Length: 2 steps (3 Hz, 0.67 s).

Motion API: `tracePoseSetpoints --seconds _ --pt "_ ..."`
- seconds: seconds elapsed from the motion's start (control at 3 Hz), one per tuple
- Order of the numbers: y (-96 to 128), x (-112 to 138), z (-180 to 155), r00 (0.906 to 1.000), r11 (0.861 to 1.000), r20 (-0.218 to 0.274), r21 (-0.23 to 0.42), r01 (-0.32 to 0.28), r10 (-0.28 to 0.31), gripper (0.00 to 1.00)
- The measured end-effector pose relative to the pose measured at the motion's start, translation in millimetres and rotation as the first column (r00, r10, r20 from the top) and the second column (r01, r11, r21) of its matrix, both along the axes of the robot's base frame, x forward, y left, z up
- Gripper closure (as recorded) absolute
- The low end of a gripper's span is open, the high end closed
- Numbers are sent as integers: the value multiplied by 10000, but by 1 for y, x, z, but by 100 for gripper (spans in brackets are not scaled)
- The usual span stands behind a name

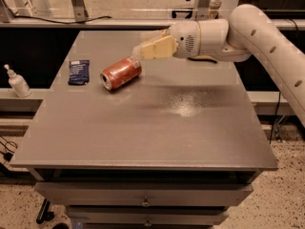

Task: Knock coke can over

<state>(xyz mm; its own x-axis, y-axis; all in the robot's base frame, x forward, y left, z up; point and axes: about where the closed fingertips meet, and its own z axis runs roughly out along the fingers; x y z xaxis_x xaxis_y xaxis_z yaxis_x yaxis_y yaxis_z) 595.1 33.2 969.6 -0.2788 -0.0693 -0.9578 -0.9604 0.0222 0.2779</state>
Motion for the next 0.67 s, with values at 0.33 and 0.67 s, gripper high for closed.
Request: tracePoseSetpoints --seconds 0.33,0.67 --pt "-25 11 -8 9986 9991 288 -2 435 -435 0" --pt "-69 27 -15 9897 9957 1090 -14 931 -924 0"
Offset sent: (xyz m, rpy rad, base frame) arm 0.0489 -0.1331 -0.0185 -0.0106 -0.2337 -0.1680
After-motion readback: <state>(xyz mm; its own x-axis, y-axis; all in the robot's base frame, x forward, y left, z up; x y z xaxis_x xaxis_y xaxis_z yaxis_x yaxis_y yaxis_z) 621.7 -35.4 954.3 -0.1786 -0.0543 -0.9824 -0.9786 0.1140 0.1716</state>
